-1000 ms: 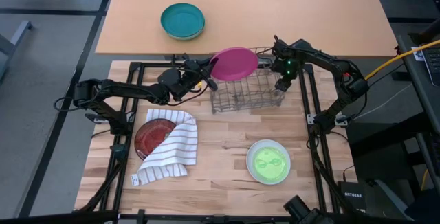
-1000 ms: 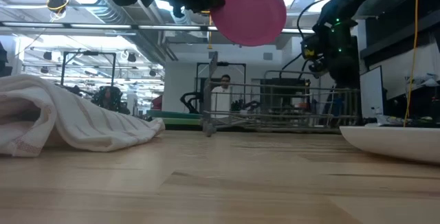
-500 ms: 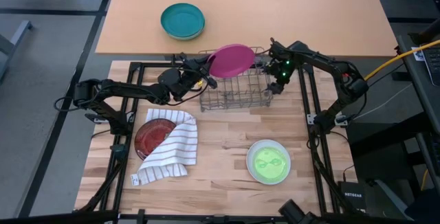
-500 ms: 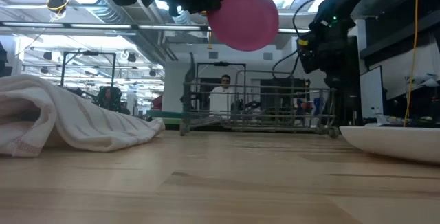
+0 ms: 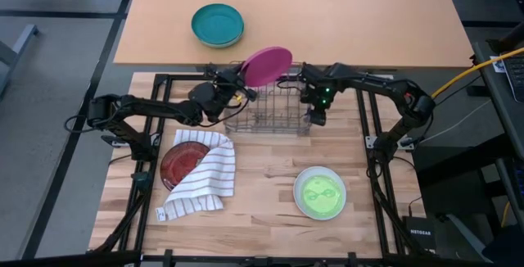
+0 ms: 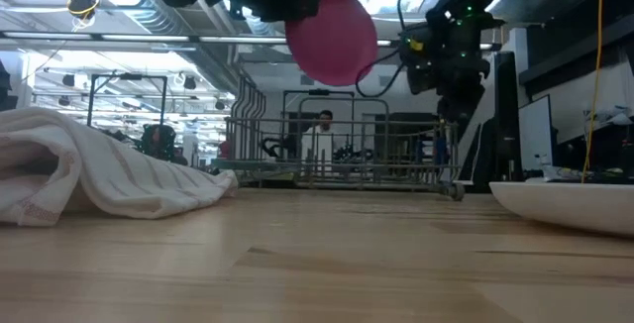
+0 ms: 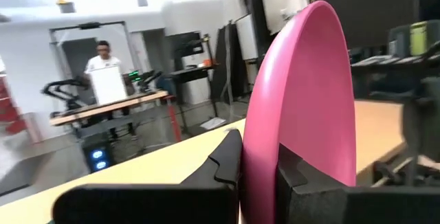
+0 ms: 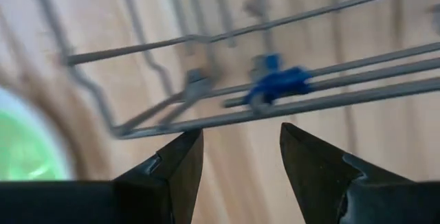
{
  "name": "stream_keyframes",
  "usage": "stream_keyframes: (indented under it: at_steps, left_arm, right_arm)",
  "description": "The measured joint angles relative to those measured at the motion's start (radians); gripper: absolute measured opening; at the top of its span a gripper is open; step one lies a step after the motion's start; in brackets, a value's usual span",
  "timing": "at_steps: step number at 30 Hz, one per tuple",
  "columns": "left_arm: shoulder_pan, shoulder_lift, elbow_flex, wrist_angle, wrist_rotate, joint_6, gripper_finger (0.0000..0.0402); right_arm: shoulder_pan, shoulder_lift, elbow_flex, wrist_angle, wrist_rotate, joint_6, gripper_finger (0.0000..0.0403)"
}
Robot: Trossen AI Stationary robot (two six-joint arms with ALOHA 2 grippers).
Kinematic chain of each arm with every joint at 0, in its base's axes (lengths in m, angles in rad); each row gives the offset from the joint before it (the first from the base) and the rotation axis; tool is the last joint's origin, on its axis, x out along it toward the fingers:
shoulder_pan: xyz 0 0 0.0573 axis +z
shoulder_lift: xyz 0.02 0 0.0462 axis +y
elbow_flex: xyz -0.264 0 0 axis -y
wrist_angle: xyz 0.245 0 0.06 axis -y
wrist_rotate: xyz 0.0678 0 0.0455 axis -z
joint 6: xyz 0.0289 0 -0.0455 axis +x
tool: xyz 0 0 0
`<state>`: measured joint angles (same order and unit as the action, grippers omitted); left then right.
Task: Sort dishes
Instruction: Put the pink plate in the dish rack
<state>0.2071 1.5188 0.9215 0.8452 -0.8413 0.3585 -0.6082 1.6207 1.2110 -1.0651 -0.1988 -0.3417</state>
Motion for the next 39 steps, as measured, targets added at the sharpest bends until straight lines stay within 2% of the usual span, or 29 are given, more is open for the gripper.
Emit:
stream_keyframes:
  at_steps: [6,10,14,25,30,39]
  left_arm:
    - [-0.049,0.0,0.0,0.0,-0.206,0.055,0.0019]
    - [-0.093,0.0,0.0,0.0,-0.255,0.058,0.0019]
    - [-0.134,0.0,0.0,-0.025,-0.294,-0.011,0.0019]
    - [-0.153,0.0,0.0,-0.231,-0.309,-0.279,0.0019]
    - [-0.153,0.0,0.0,-0.237,-0.309,-0.301,0.0019]
    - [-0.157,0.0,0.0,-0.268,-0.287,-0.344,0.0019]
  right_arm:
    - [0.029,0.0,0.001,0.024,0.167,-0.003,0.0198]
    - [0.026,0.0,0.001,0.02,0.188,-0.015,0.0198]
    - [0.026,-0.011,0.001,0.025,0.205,-0.05,0.0198]
    - [0.026,-0.108,0.001,0.03,0.372,-0.131,0.0198]
    - [0.026,-0.181,0.001,0.105,0.362,-0.196,0.0198]
    - [0.026,-0.291,0.002,0.385,0.278,-0.409,0.0198]
